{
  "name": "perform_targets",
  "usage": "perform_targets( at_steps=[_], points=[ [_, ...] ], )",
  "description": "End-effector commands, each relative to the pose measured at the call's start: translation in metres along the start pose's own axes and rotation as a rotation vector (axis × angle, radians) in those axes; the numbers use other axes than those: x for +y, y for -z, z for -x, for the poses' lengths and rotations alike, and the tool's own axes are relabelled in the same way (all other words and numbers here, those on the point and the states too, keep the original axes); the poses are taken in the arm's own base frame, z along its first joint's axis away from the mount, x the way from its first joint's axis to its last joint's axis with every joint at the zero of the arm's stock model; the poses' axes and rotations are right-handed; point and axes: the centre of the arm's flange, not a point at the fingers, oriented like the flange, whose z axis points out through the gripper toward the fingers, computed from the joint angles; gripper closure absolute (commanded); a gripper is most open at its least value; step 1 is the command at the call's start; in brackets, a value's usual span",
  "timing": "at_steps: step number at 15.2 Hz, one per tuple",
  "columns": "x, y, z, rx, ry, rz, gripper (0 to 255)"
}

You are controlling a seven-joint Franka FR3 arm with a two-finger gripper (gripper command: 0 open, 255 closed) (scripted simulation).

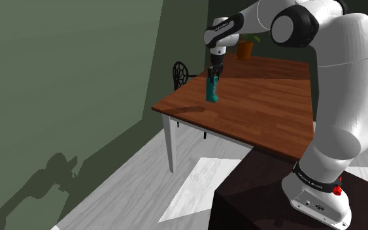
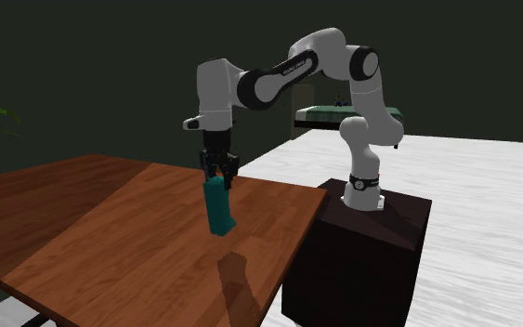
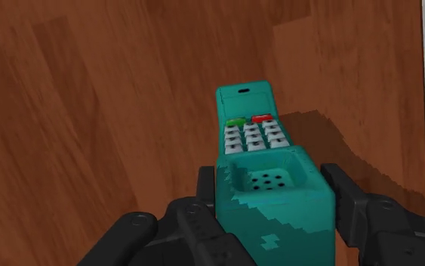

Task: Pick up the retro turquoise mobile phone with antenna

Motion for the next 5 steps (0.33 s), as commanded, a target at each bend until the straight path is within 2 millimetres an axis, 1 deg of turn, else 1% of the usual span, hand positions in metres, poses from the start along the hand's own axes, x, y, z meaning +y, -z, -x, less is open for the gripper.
perform_targets(
  at_steps=[1, 3, 5],
  points=[
    [0.001, 0.012, 0.001, 0.000, 0.000, 0.000, 255],
    [0.001, 0.022, 0.001, 0.000, 0.000, 0.000, 255],
    [0.000, 0.023, 0.001, 0.000, 0.000, 0.000, 255]
  ],
)
